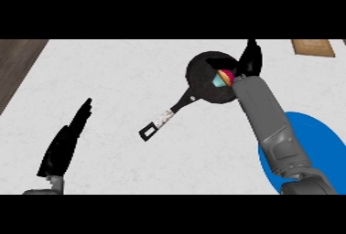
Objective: Pick the cupcake from the plate and place it in the pan
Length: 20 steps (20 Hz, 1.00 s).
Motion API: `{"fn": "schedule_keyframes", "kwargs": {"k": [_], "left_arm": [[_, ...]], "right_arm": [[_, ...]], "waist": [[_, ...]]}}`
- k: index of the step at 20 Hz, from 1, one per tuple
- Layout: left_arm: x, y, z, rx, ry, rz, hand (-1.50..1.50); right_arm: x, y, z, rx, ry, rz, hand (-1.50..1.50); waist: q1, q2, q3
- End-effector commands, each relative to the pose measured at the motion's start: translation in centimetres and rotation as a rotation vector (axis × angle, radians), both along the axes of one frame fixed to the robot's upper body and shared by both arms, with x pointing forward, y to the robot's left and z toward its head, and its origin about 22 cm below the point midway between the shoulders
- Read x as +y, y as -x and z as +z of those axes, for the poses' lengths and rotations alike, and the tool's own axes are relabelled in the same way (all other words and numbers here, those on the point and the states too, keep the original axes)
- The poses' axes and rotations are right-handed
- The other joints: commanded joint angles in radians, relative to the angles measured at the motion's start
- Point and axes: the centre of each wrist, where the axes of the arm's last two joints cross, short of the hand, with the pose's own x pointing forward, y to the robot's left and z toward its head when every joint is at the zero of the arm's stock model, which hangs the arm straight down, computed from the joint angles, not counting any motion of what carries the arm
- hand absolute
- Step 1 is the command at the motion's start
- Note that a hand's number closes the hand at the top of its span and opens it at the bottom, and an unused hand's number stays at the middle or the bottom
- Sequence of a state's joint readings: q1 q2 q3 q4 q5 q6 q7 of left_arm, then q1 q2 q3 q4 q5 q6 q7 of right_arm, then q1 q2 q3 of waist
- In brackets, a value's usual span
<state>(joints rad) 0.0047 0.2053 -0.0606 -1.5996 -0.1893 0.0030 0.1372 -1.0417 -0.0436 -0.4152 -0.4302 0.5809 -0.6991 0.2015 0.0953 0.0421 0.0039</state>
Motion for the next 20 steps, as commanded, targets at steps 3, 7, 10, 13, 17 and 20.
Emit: {"fn": "schedule_keyframes", "kwargs": {"k": [3,7,10,13,17,20], "left_arm": [[1.1,0.5,0.0,0.021,-0.003,0.022,0.0],[1.0,0.3,0.1,0.02,0.003,0.035,0.0],[1.4,0.9,-0.4,0.012,-0.003,0.058,0.0],[1.2,2.0,-0.7,0.04,-0.002,0.084,0.0],[0.9,0.6,-0.2,0.042,0.008,0.093,0.0],[2.2,2.1,-1.6,0.04,-0.001,0.104,0.0]], "right_arm": [[-3.6,-0.1,0.1,-0.165,-0.067,-0.239,-1.5],[-5.4,0.4,-1.1,-0.197,-0.098,-0.335,-1.5],[-9.2,1.9,-2.9,-0.251,-0.106,-0.347,-1.5],[-10.3,3.2,-4.2,-0.266,-0.068,-0.318,-1.5],[-12.4,5.7,-6.3,-0.238,-0.027,-0.294,-1.5],[-16.0,8.6,-7.4,-0.279,-0.009,-0.305,-1.5]], "waist": [[-0.013,-0.007,0.0],[-0.038,-0.018,-0.001],[-0.065,-0.03,-0.001],[-0.087,-0.042,-0.003],[-0.104,-0.047,-0.004],[-0.105,-0.047,-0.004]]}}
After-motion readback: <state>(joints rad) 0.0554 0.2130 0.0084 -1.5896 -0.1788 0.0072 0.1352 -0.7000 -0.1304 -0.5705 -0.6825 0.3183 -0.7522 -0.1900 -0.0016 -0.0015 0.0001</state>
